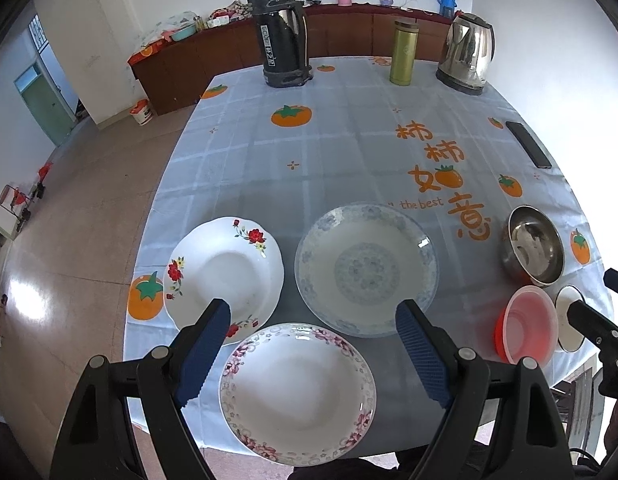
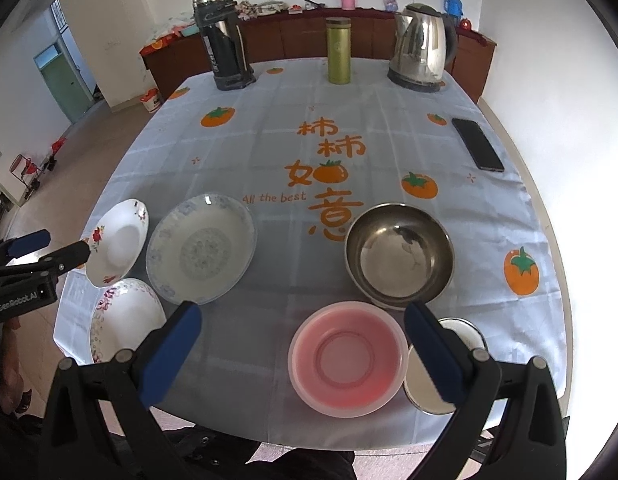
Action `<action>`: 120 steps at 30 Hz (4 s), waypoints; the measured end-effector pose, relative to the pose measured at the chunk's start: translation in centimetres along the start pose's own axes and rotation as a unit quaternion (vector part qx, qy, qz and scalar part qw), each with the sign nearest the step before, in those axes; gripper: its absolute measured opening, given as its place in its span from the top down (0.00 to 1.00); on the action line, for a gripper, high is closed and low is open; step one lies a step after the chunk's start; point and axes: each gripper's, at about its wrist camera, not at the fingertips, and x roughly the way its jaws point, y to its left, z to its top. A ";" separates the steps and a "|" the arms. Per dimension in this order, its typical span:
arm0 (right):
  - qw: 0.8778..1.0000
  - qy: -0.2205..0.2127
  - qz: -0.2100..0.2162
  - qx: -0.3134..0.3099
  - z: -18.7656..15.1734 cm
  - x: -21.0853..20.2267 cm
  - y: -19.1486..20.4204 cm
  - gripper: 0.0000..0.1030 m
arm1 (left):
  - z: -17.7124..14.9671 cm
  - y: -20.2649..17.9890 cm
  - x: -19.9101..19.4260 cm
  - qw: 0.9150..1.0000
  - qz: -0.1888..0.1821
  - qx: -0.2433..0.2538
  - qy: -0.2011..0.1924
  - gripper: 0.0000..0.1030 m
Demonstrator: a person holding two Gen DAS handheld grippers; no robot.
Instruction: Organize plates and bowls
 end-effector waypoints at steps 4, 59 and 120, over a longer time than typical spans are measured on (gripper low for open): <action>1.000 0.001 0.003 -0.004 -0.1 0.0 0.2 0.01 | -0.1 -0.3 -0.1 1.000 -0.001 0.007 -0.004 0.16; 0.992 0.073 0.053 -0.083 -1.0 6.6 4.0 0.41 | -4.3 6.0 5.3 0.994 0.036 -0.073 0.075 0.22; 0.943 0.191 0.180 -0.204 -5.4 16.6 16.5 0.89 | -11.6 10.7 11.1 0.979 0.009 -0.120 0.168 0.88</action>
